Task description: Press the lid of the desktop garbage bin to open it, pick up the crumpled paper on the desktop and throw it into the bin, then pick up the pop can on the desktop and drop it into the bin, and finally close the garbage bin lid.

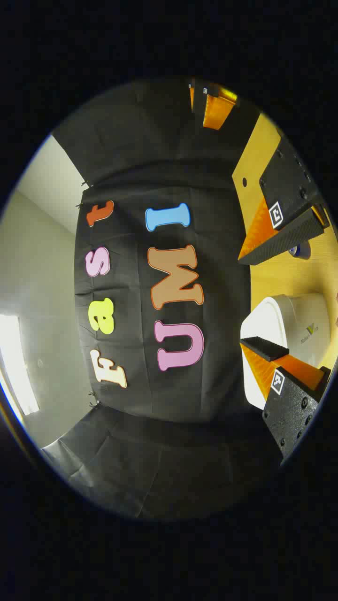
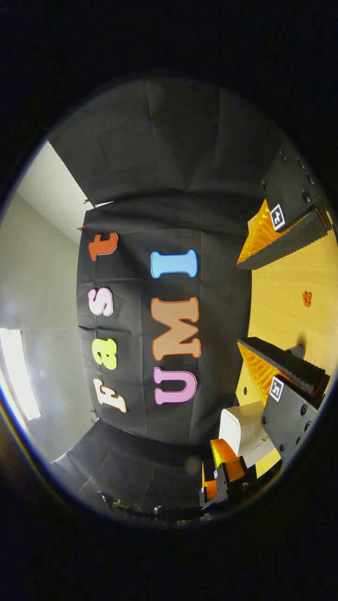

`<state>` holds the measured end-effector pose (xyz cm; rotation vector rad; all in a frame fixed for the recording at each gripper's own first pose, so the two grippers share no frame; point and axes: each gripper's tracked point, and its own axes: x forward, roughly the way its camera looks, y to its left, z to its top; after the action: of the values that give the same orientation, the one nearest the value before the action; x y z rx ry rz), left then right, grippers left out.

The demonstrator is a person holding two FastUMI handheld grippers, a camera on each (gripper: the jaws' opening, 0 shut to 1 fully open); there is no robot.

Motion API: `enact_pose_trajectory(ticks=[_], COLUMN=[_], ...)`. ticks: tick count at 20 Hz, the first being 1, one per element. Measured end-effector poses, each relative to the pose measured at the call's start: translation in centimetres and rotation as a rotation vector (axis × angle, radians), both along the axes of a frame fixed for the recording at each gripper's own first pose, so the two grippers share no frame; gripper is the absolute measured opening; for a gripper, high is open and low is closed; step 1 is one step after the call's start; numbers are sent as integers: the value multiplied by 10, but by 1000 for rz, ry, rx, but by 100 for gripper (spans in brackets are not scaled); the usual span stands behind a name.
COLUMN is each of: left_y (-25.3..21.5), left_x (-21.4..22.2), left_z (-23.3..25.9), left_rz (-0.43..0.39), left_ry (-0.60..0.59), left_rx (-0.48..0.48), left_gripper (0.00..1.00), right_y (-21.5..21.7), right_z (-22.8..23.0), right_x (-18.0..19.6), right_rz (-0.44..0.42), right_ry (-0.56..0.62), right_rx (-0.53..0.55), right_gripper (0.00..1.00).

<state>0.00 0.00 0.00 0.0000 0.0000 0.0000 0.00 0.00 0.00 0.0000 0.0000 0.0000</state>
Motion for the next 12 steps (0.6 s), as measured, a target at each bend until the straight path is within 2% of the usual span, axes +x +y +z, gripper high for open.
enact_pose_trajectory(ticks=[2,4,5,12], left_y=[1,-3,-1,4], left_x=[1,0,-1,-5], left_z=[-12,-16,-17,-15], left_rz=[6,-3,-2,18], left_ry=[32,42,45,45], left_rx=[9,9,9,21], left_gripper=[93,95,93,92], right_y=[5,8,7,6], right_z=[-4,-3,-5,-4], right_x=[-2,-5,-5,0], right_rz=[5,6,4,13], right_ry=[13,8,11,17], right_rx=[8,7,1,25], right_gripper=[100,92,96,96])
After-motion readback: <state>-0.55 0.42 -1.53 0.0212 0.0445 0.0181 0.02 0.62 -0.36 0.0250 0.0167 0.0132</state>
